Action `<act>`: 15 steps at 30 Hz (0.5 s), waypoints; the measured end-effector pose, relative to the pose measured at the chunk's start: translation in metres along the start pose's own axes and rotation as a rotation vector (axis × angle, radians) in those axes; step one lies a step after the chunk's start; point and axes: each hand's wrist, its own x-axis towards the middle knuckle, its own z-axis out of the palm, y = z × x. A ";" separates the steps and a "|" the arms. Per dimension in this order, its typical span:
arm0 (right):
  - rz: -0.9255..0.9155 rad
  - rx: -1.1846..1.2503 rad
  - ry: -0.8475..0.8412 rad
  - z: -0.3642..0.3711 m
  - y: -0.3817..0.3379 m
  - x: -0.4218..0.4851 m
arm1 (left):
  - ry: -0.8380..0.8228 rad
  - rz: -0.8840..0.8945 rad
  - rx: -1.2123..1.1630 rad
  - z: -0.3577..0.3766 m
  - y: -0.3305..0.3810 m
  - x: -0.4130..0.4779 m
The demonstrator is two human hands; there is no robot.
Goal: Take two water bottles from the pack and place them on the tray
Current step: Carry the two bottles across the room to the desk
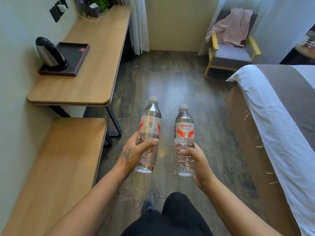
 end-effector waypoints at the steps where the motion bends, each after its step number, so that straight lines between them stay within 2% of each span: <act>1: 0.004 0.008 -0.003 0.001 -0.007 0.019 | -0.005 -0.005 -0.014 -0.002 0.009 0.019; 15: 0.004 0.031 -0.054 -0.012 -0.138 0.354 | 0.047 -0.056 -0.025 -0.003 0.112 0.335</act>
